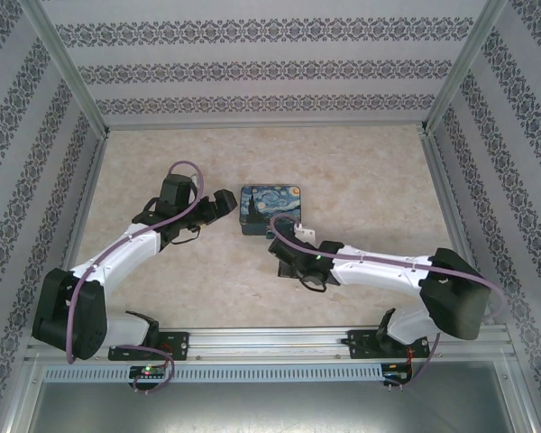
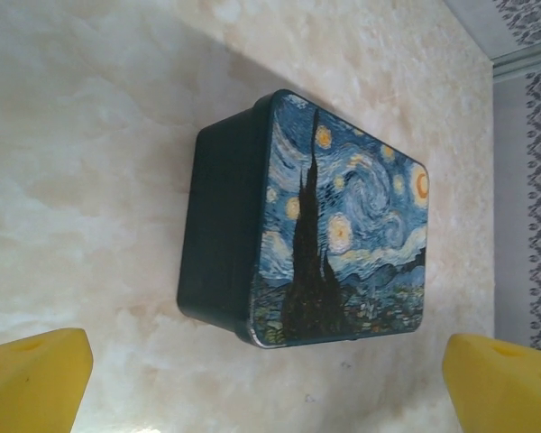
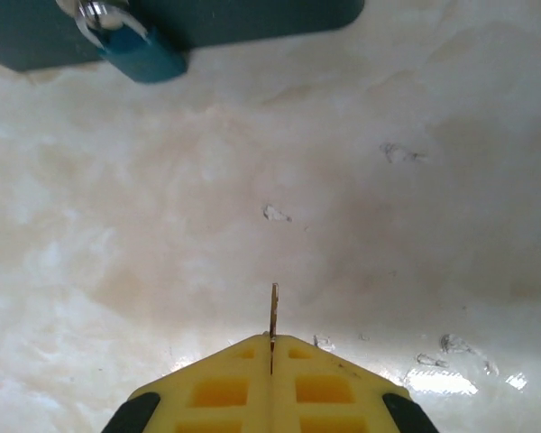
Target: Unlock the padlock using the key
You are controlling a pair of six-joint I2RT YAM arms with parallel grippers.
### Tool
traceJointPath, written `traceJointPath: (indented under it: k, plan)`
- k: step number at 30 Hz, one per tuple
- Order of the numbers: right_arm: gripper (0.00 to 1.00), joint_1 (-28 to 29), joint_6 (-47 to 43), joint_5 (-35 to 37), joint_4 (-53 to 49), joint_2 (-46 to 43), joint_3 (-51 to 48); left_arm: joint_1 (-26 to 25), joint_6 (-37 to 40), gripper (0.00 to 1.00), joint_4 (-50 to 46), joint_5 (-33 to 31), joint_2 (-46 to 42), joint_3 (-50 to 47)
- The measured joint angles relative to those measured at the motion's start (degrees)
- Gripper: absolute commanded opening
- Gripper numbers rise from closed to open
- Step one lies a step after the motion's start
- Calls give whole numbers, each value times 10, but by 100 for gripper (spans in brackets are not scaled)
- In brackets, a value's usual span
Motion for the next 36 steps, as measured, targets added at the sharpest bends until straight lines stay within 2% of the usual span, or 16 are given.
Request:
traceJointPath:
  k: [9, 18, 26, 36]
  plan:
    - [0, -38, -52, 2, 27, -76, 1, -14, -122, 100, 71, 23, 0, -21]
    - [0, -92, -104, -12, 118, -134, 18, -30, -294, 91, 198, 48, 4, -39]
    - [0, -149, -79, -68, 212, -126, 44, -61, -430, 80, 313, 50, 34, -32]
    - [0, -151, -22, -99, 293, -73, 62, -105, -557, 68, 463, 22, 107, -26]
